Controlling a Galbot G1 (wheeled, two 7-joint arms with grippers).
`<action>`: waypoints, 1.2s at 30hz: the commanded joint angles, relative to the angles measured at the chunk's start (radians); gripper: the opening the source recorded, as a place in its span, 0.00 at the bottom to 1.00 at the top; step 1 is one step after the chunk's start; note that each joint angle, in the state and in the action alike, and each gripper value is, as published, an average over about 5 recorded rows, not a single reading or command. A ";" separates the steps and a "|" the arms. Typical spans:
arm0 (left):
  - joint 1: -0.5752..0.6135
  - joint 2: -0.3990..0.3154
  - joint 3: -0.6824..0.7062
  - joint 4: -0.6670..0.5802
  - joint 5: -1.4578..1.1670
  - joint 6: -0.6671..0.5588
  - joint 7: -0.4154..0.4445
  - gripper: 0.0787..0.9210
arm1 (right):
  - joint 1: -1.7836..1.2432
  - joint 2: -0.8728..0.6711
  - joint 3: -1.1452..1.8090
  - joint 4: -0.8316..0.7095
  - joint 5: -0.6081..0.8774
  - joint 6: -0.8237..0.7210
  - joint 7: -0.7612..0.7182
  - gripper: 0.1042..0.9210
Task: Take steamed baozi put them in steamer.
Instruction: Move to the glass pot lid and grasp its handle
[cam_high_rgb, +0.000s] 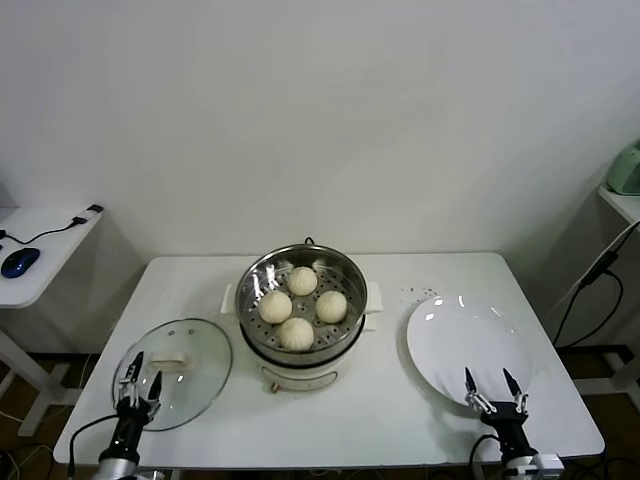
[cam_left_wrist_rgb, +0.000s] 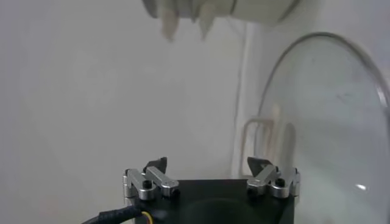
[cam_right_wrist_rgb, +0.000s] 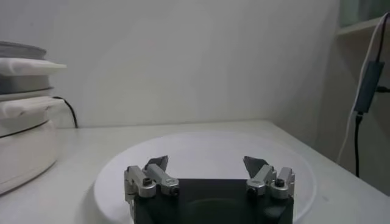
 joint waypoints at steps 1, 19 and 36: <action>-0.024 0.011 -0.003 0.076 0.093 0.008 -0.033 0.88 | -0.012 0.020 0.015 0.011 -0.029 0.003 0.007 0.88; -0.135 -0.011 0.027 0.090 0.078 0.088 0.022 0.88 | -0.006 0.025 0.025 0.013 -0.048 -0.009 0.007 0.88; -0.153 -0.023 0.038 0.135 0.071 0.073 0.003 0.50 | 0.010 0.036 0.020 0.011 -0.067 -0.016 0.008 0.88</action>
